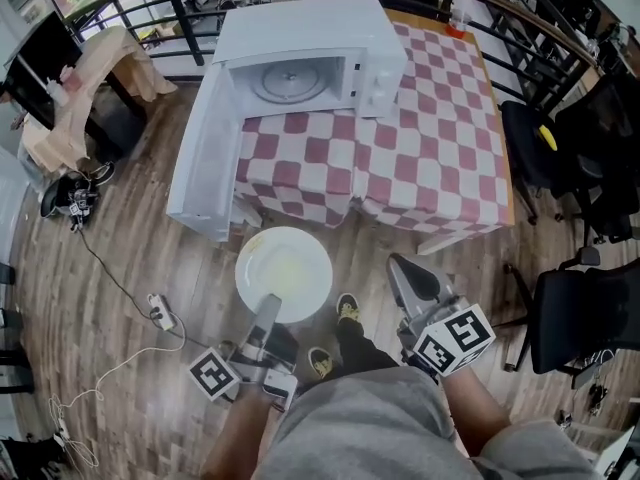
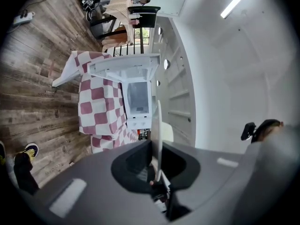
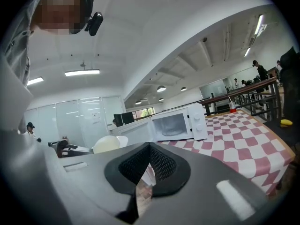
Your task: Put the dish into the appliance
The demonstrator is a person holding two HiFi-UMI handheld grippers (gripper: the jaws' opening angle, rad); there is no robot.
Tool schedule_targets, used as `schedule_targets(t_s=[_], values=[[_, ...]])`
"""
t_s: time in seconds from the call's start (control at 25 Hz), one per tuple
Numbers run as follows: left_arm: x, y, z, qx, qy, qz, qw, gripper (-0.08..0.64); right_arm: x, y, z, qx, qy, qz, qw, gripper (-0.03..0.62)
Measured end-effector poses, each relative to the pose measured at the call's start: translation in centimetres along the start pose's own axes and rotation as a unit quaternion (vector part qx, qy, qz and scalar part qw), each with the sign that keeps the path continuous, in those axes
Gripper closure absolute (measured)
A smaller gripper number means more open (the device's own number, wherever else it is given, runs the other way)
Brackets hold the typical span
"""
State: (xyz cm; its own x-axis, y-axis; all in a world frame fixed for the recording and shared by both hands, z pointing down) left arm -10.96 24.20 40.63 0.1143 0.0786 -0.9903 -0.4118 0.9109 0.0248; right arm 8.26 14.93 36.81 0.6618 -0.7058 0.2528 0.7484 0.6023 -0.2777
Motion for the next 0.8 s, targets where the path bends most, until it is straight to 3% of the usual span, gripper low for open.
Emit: schedule_targets(t_s=[0.8], values=[[0.0, -11.1, -2.3, 0.006, -0.013, -0.012, 0.9998, 0.532, 8.4, -6.1, -4.0, 0.005, 0.002, -0.027, 1.0, 0.594]])
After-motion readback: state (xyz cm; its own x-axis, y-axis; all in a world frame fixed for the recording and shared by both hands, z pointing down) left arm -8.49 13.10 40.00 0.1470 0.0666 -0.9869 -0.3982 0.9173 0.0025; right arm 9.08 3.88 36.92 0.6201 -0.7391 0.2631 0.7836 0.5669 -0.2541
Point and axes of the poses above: the fingertips, and each gripper's own axes: y backward along the fingers, x to its right, z out of its underside, the point moved 1 cm from there along y, backward along the fingers, and after that the axes turned 6 degrees about -x, right-handed, at the moved point
